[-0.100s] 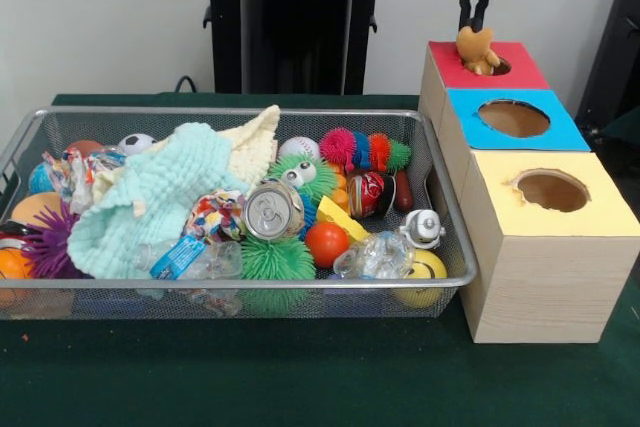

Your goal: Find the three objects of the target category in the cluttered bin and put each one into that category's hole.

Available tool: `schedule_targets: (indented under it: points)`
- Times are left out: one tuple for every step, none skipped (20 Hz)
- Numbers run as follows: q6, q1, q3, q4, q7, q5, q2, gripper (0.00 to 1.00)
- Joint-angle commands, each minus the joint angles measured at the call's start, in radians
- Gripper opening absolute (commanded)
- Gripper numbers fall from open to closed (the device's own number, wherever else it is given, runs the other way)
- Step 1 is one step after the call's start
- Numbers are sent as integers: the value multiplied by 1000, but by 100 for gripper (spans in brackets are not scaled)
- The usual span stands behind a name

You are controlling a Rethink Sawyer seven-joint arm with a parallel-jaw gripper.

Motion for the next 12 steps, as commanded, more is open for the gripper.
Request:
schedule_targets:
  points:
    - [-7,-18,48,-7,262,44,52,100]
    - [-5,-19,47,-8,261,44,51,100]
    - [-4,-19,46,-11,257,43,51,100]
    - [1,-18,44,-15,253,44,50,100]
    - [6,-17,42,-19,248,44,48,100]
    - [11,-16,41,-22,245,46,48,100]
    - [16,-13,37,-27,240,47,46,100]
    - [25,-5,27,-32,231,50,35,100]
    - [48,1,19,-39,220,55,18,100]
    - [68,1,17,-41,215,58,4,100]
    - [88,1,15,-43,211,60,-10,100]
    - [109,-3,15,-48,205,60,-22,100]
